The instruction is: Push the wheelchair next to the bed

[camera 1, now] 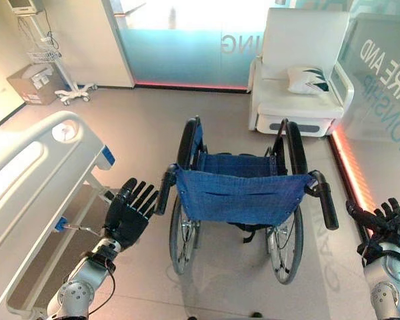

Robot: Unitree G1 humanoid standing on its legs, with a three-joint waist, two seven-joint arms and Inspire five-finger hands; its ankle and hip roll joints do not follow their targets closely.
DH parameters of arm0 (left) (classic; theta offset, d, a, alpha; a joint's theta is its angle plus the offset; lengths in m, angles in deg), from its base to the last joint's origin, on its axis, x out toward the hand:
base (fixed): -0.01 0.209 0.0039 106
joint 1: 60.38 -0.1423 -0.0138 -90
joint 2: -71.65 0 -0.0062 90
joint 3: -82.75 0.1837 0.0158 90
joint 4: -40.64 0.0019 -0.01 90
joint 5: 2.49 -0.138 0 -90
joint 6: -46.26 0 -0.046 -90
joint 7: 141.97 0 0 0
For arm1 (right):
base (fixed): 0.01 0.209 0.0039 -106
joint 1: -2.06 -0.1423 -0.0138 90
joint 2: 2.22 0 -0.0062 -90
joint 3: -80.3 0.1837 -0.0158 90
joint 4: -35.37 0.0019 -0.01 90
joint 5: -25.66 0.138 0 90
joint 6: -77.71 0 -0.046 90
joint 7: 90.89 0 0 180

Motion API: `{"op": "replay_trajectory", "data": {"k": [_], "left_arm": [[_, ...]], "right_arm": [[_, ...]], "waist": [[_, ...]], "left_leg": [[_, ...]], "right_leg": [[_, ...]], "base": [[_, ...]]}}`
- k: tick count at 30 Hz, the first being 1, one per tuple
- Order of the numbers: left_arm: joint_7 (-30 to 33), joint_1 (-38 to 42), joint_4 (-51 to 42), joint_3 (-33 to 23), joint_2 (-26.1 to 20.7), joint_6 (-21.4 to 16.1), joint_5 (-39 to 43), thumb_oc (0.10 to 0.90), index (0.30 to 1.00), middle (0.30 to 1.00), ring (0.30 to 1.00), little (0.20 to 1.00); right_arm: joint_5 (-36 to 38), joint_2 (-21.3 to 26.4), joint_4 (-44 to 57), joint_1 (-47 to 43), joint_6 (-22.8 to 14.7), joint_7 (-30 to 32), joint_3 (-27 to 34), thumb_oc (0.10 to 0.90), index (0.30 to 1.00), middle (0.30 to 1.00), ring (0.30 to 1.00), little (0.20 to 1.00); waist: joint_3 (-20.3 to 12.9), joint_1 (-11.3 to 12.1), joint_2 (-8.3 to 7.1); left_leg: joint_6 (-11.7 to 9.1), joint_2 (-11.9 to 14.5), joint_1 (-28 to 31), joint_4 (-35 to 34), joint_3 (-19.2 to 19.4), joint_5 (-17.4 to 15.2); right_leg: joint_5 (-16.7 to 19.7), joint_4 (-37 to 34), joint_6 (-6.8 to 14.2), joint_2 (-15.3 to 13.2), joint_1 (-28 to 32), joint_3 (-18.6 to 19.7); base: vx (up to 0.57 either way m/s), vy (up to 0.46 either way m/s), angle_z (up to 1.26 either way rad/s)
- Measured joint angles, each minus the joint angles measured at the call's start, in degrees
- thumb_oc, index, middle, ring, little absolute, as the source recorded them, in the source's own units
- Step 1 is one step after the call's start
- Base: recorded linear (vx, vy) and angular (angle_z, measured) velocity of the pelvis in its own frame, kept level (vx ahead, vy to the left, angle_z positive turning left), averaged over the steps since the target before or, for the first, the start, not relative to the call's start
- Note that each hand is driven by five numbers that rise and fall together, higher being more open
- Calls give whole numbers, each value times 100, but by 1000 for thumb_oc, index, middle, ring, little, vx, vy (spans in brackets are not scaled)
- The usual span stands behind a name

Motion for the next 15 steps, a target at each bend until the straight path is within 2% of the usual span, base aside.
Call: {"op": "replay_trajectory", "data": {"k": [11, 15], "left_arm": [[-194, 21, -321, 213, -222, 372, -4, 800, 900, 900, 900, 900], [-227, 19, -366, 204, -299, 488, -10, 800, 900, 900, 900, 900]], "right_arm": [[9, 140, 243, -29, -1, -3, -17, 800, 900, 900, 900, 900], [24, 377, 418, -26, 29, -406, -46, 800, 900, 900, 900, 900]], "waist": [[36, 15, 42], [73, 9, 91]], "left_leg": [[0, -4, -8, 0, -1, 0], [0, -2, -9, 0, -1, 0]], "right_leg": [[0, 0, 1, -5, -2, -4], [0, 1, 1, -1, -4, -3]], "base": [[16, 2, 0], [0, 0, 0]]}}
